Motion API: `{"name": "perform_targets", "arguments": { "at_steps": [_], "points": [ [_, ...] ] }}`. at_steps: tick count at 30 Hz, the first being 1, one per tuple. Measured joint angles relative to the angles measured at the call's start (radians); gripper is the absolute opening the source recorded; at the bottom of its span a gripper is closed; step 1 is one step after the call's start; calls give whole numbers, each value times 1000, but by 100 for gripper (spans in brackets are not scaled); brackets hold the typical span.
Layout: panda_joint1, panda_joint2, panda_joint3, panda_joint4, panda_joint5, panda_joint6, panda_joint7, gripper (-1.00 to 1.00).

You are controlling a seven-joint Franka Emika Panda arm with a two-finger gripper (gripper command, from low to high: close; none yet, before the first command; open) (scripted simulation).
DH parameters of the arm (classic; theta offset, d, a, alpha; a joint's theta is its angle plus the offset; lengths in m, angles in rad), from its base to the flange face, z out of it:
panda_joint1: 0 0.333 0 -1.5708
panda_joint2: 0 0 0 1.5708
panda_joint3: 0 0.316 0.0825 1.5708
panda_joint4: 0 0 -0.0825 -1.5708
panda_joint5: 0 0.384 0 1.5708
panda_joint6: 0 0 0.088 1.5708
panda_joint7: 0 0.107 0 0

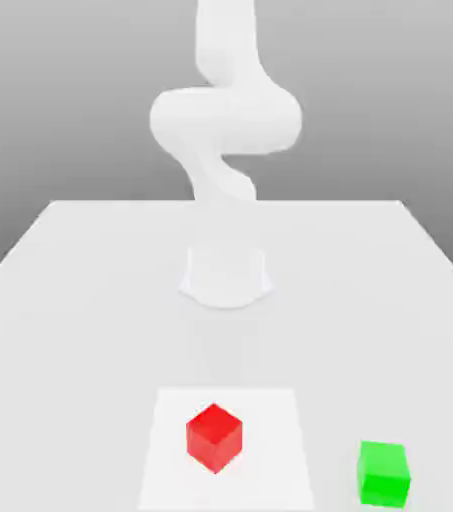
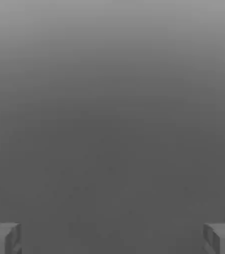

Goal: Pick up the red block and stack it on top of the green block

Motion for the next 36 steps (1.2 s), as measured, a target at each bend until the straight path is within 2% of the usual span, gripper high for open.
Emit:
{"name": "perform_targets", "arguments": {
  "at_steps": [10, 21, 27, 28, 36],
  "points": [
    [-108, 369, 90, -154, -24, 189, 307, 0],
    [-142, 767, 107, -318, -34, 394, 622, 0],
    [-107, 984, 57, -302, -95, 567, 691, 0],
    [-99, 1004, 49, -300, -98, 584, 694, -100],
    [-106, 976, 57, -304, -92, 563, 691, -100]
  ]
}}
